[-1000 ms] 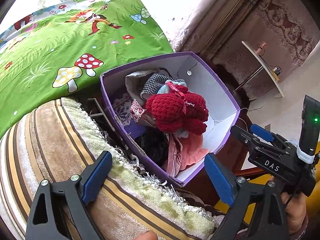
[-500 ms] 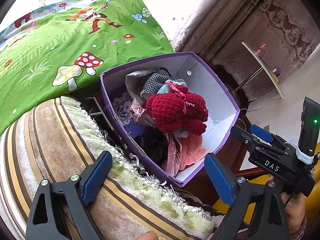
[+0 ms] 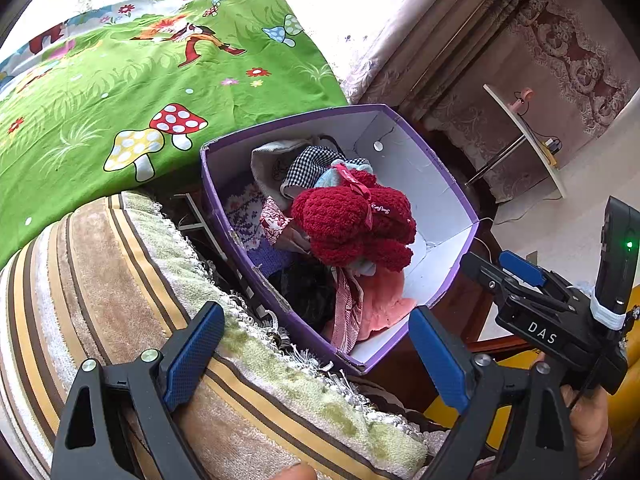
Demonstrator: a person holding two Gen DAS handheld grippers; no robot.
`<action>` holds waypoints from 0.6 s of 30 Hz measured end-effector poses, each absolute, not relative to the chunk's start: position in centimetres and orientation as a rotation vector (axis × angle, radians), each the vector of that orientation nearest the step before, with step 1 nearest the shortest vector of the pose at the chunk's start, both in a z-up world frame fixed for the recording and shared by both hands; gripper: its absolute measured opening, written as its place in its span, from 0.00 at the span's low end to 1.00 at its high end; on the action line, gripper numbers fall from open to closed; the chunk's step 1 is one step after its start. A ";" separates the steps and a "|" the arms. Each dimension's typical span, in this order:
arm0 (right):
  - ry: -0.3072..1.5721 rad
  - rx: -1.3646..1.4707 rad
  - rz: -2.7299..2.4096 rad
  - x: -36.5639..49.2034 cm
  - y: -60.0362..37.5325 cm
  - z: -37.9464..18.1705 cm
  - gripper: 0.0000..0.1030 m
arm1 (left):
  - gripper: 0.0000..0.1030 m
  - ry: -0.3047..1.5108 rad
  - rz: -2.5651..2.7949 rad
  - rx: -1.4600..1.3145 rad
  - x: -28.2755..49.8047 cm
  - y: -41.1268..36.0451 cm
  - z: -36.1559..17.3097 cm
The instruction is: Organize soft objects
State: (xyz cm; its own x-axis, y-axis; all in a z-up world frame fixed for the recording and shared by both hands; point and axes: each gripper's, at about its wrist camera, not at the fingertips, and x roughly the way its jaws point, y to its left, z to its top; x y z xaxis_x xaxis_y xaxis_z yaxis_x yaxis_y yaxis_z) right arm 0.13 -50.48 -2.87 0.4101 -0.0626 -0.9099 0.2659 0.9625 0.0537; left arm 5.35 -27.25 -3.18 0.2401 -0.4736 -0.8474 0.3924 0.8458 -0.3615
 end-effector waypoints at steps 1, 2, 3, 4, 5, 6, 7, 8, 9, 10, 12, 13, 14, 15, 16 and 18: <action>1.131 0.201 -0.208 0.1 -50.5 -2.9 0.80 | 0.92 1.189 -0.593 -0.079 5.3 -27.3 -3.2; 1.131 0.200 -0.208 0.1 -50.4 -2.9 0.80 | 0.92 1.189 -0.593 -0.079 5.3 -27.3 -3.2; 1.131 0.200 -0.208 0.1 -50.4 -2.9 0.80 | 0.92 1.189 -0.593 -0.078 5.3 -27.3 -3.2; 1.132 0.201 -0.208 0.1 -50.4 -2.9 0.80 | 0.92 1.189 -0.593 -0.079 5.3 -27.3 -3.2; 1.132 0.202 -0.208 0.1 -50.4 -2.9 0.80 | 0.92 1.189 -0.593 -0.079 5.3 -27.3 -3.2; 1.132 0.203 -0.209 0.1 -50.4 -2.9 0.80 | 0.92 1.189 -0.593 -0.079 5.3 -27.3 -3.2; 1.131 0.204 -0.209 0.1 -50.4 -2.9 0.80 | 0.92 1.189 -0.593 -0.079 5.3 -27.3 -3.2; 1.131 0.204 -0.209 0.1 -50.4 -2.9 0.80 | 0.92 1.189 -0.593 -0.079 5.3 -27.3 -3.2; 1.131 0.204 -0.209 0.1 -50.4 -2.9 0.80 | 0.92 1.189 -0.593 -0.079 5.3 -27.2 -3.2; 1.132 0.205 -0.209 0.1 -50.4 -2.9 0.80 | 0.92 1.189 -0.593 -0.079 5.3 -27.3 -3.2; 1.132 0.205 -0.209 0.1 -50.4 -2.9 0.80 | 0.92 1.189 -0.593 -0.079 5.4 -27.2 -3.2; 1.132 0.205 -0.209 0.1 -50.4 -2.9 0.80 | 0.92 1.190 -0.594 -0.079 5.4 -27.2 -3.2; 1.133 0.205 -0.208 0.1 -50.4 -2.9 0.80 | 0.92 1.190 -0.593 -0.079 5.4 -27.2 -3.2; 1.133 0.205 -0.209 0.1 -50.4 -2.9 0.80 | 0.92 1.190 -0.593 -0.079 5.4 -27.2 -3.2; 1.132 0.206 -0.209 0.1 -50.4 -2.9 0.80 | 0.92 1.190 -0.593 -0.079 5.4 -27.2 -3.2; 1.132 0.205 -0.208 0.1 -50.4 -2.9 0.80 | 0.92 1.190 -0.593 -0.079 5.4 -27.2 -3.2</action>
